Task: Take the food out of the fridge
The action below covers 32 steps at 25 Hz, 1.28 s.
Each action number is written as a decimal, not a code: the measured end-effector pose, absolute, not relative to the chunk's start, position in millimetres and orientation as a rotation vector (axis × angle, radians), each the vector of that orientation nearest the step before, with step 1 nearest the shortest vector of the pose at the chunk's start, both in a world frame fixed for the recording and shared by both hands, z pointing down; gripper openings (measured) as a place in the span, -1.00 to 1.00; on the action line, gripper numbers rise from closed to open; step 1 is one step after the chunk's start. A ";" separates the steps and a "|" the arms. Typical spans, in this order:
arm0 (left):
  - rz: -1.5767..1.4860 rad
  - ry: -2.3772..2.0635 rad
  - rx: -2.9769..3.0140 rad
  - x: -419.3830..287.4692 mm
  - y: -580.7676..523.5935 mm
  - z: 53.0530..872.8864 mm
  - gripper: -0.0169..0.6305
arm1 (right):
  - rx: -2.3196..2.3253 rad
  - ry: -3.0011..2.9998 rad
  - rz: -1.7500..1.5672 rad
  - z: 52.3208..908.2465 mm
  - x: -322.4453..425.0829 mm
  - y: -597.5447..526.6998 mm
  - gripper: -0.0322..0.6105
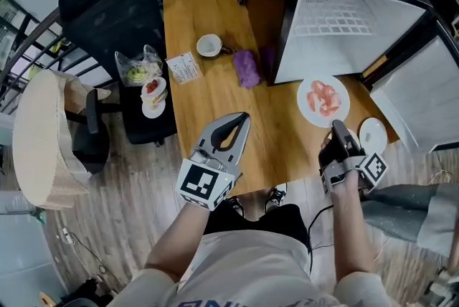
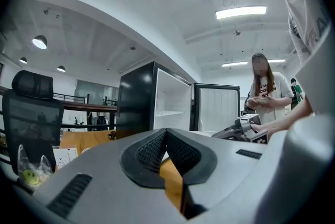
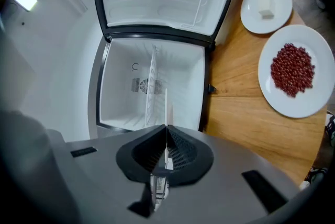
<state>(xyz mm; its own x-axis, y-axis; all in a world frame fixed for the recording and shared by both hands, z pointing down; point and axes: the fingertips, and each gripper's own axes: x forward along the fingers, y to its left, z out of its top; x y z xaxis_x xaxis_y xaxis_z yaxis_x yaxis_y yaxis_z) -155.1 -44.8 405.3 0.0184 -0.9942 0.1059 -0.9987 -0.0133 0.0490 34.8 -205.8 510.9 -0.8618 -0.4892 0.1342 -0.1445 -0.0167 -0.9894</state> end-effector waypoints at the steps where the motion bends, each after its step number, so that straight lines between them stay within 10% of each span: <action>1: 0.065 -2.122 2.158 -156.9 -39.5 409.4 -0.93 | -0.659 2.011 -1.966 512.6 34.8 -194.1 -0.82; 32: 0.154 -1.764 2.279 -79.8 -40.2 492.1 -0.92 | -0.744 2.001 -2.157 656.4 112.0 -62.9 -0.82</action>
<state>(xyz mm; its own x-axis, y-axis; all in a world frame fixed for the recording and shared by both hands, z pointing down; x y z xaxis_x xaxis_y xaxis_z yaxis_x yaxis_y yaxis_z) -79.8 -40.2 492.1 0.2594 -0.9362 0.2374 -0.9631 -0.2325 0.1354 112.0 -62.9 656.4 -0.8745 -0.3983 0.2768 -0.2462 -0.1271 -0.9608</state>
